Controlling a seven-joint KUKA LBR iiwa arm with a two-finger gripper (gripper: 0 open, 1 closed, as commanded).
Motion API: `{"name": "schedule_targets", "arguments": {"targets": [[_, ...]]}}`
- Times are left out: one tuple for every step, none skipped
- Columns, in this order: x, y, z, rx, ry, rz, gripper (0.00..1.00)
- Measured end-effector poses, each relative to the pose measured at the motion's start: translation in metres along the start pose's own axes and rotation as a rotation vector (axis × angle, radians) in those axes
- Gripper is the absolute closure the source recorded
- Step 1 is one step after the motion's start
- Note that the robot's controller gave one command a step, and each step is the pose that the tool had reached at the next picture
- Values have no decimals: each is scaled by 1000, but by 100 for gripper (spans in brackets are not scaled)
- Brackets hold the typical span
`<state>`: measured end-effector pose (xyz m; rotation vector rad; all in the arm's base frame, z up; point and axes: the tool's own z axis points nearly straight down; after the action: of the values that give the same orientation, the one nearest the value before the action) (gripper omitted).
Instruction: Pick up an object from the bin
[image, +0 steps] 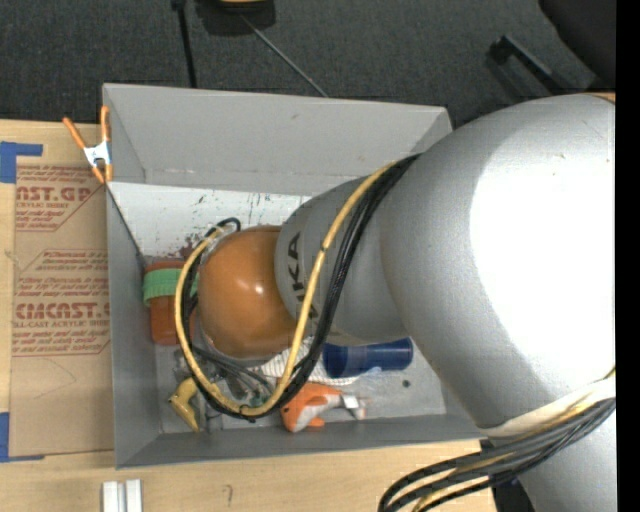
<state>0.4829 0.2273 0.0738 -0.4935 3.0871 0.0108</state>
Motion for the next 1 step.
{"name": "schedule_targets", "arguments": {"targets": [[2, -4, -57, 5, 20, -17, 100]]}}
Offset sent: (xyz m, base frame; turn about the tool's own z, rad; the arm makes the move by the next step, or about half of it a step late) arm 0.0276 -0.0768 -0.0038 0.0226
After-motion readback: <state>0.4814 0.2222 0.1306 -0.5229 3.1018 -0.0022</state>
